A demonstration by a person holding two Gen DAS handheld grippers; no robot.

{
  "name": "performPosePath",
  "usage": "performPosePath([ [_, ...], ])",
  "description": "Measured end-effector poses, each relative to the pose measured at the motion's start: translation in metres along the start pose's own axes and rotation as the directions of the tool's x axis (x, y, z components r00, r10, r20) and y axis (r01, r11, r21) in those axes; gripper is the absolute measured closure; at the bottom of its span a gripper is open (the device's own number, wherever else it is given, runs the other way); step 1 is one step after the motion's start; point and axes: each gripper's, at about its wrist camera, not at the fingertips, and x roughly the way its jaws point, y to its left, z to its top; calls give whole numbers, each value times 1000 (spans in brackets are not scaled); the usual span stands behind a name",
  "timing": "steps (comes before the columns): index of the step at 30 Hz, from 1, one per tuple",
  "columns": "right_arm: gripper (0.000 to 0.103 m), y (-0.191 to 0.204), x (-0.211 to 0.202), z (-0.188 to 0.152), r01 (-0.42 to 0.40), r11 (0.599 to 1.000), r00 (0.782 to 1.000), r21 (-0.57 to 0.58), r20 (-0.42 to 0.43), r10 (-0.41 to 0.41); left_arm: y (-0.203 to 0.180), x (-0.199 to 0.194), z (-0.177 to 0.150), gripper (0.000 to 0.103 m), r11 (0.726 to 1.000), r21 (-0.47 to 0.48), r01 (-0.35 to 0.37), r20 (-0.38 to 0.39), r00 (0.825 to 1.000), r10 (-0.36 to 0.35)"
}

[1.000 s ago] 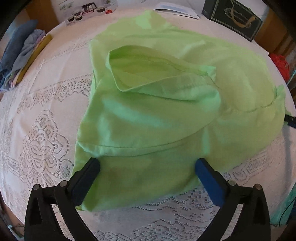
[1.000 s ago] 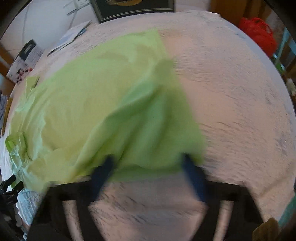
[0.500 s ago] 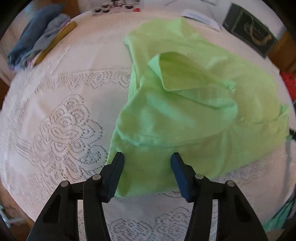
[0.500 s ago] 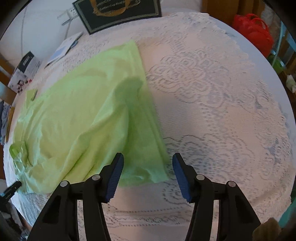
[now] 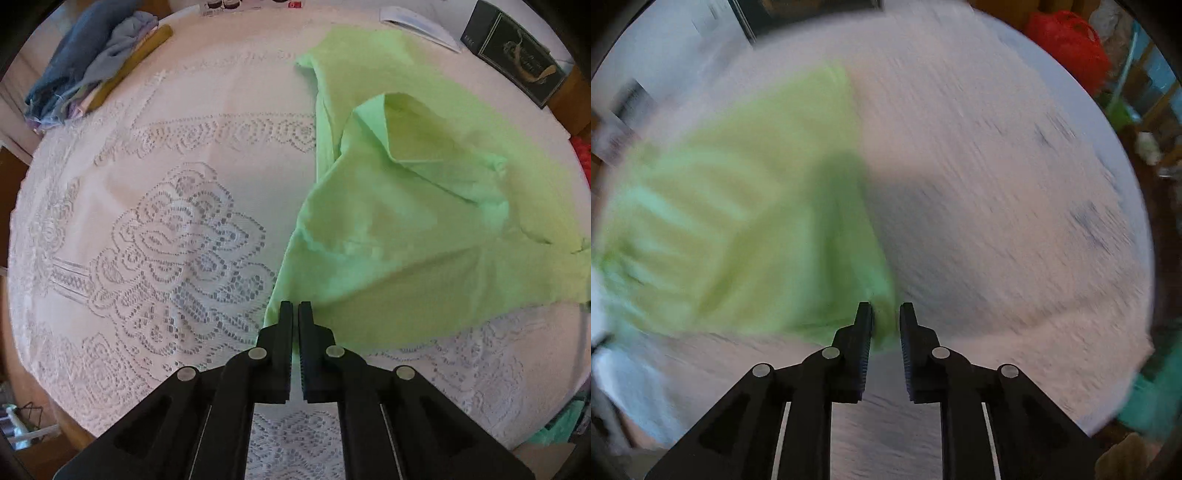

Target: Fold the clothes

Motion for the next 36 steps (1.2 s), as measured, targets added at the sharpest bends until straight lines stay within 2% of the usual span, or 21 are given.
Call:
performPosePath([
  [1,86,-6,2,-4,7,1000,1000,24,-9,-6,2,-6,2,101,1000,4,7,18,1000,-7],
  [2,86,-12,-2,-6,-22,998,1000,55,6,22,3,-13,6,100,1000,8,19,47,999,-20],
  [3,86,-15,-9,-6,-52,996,998,74,30,50,3,-19,11,95,999,11,37,74,997,-37],
  [4,86,-14,-16,-4,-72,995,996,75,56,68,3,-25,16,85,998,14,55,99,994,-56],
  [6,80,-5,-28,6,-110,993,988,44,110,105,0,-32,30,72,996,33,82,139,987,-86],
  [7,70,1,-31,13,-140,990,983,25,127,136,-2,-33,37,71,995,44,87,155,984,-93],
  [8,65,6,-32,19,-158,987,979,17,136,155,-3,-30,44,71,995,56,82,165,982,-90],
  [9,65,11,-33,25,-176,984,974,8,144,173,-6,-29,45,71,994,67,81,169,981,-91],
  [13,65,35,-26,48,-209,977,964,-50,155,214,-39,-47,11,70,988,98,119,131,983,-131],
  [16,65,44,-12,47,-227,971,966,-80,107,234,-48,-42,18,70,978,126,167,94,979,-179],
  [18,71,42,-1,46,-217,972,973,-89,64,223,-52,-30,25,70,974,131,187,74,978,-197],
  [22,76,26,10,56,-206,978,977,-19,53,207,-51,-8,46,72,989,107,104,37,993,-108],
  [24,76,18,5,63,-164,986,984,7,69,163,-44,-22,58,72,986,104,132,54,989,-138],
  [26,75,13,-11,70,-158,987,981,-10,116,158,-38,-40,79,68,980,116,162,87,981,-173],
  [27,75,13,-18,76,-156,987,978,-19,136,158,-35,-50,91,57,976,126,178,108,976,-191],
  [28,74,12,-22,84,-166,986,975,-21,143,167,-32,-59,105,40,972,137,190,126,970,-207],
  [30,67,12,-28,99,-186,982,970,-24,158,187,-32,-65,142,29,967,165,196,151,963,-222],
  [32,37,13,-26,119,-213,977,966,-13,149,212,-36,-49,187,29,967,192,165,135,972,-193],
  [33,29,13,-23,129,-217,976,967,-4,138,216,-39,-38,208,29,968,200,149,121,977,-175],
  [34,17,18,-19,137,-210,978,969,-4,129,208,-42,-27,226,29,969,204,136,105,982,-160],
  [36,16,26,-12,155,-195,981,975,-3,112,194,-50,-9,249,29,973,191,128,60,988,-142],
])
